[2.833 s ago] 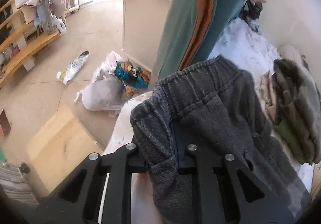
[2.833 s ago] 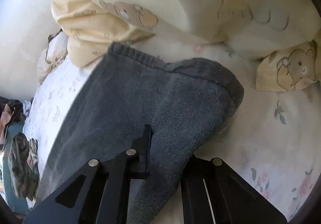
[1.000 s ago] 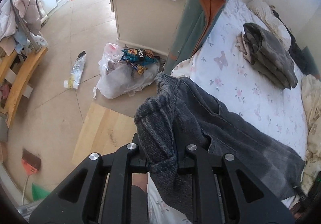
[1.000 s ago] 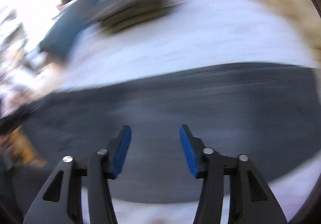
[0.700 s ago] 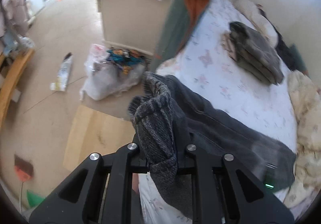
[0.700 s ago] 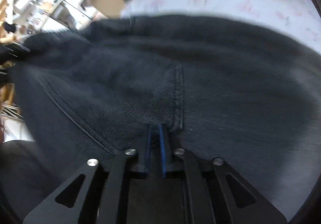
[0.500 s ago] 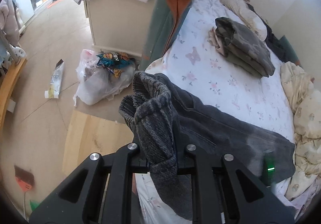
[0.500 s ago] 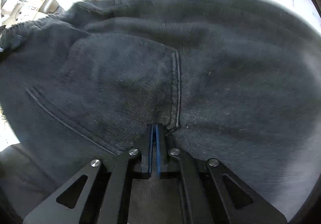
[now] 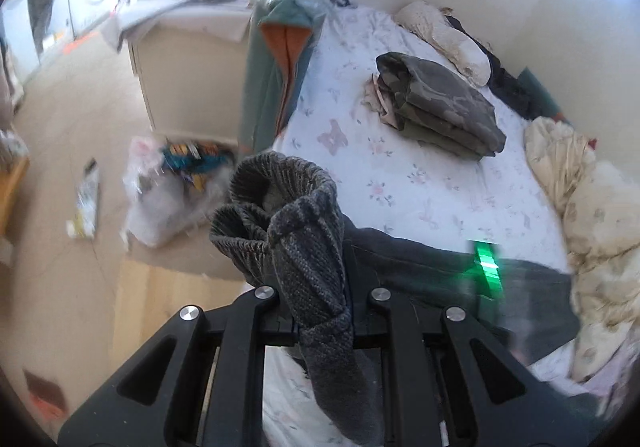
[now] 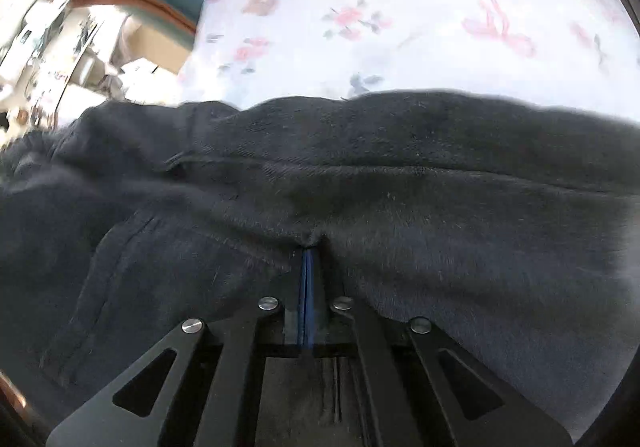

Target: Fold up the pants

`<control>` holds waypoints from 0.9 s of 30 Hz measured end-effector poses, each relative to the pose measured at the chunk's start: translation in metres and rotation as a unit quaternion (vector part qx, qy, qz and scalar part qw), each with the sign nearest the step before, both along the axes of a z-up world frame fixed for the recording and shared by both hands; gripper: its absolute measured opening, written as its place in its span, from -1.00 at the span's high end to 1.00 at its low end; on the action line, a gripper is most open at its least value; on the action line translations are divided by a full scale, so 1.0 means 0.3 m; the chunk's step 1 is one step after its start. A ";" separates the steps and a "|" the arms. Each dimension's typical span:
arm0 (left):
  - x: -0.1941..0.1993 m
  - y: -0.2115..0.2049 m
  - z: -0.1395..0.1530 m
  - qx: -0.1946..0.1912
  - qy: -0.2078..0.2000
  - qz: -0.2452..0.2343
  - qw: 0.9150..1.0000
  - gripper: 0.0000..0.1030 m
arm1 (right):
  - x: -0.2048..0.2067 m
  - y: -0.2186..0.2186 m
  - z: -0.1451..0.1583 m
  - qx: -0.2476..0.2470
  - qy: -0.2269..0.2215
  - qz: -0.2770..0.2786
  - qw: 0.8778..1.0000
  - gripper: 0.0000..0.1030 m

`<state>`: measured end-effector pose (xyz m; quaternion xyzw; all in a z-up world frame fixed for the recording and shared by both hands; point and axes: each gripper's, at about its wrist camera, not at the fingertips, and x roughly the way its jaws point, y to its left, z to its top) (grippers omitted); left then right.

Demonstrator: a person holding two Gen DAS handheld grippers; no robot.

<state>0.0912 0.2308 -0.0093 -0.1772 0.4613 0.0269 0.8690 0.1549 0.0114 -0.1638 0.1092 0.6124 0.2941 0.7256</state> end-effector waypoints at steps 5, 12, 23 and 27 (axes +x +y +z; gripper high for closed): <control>-0.002 -0.064 0.030 0.025 -0.015 -0.020 0.999 0.77 | -0.135 -0.139 0.204 0.013 -0.066 0.041 0.997 0.84; -0.028 -0.418 0.108 0.169 -0.064 -0.106 0.978 0.77 | -0.226 -0.519 0.317 0.013 -0.112 -0.025 0.993 -0.50; -0.099 -1.144 -0.135 0.314 -0.042 -0.276 0.908 0.76 | -0.303 -1.154 0.440 0.059 -0.148 -0.210 0.965 -0.50; -0.119 -1.274 -0.381 0.310 0.053 -0.337 0.888 0.76 | -0.290 -1.231 0.445 0.077 -0.142 -0.251 0.954 -0.50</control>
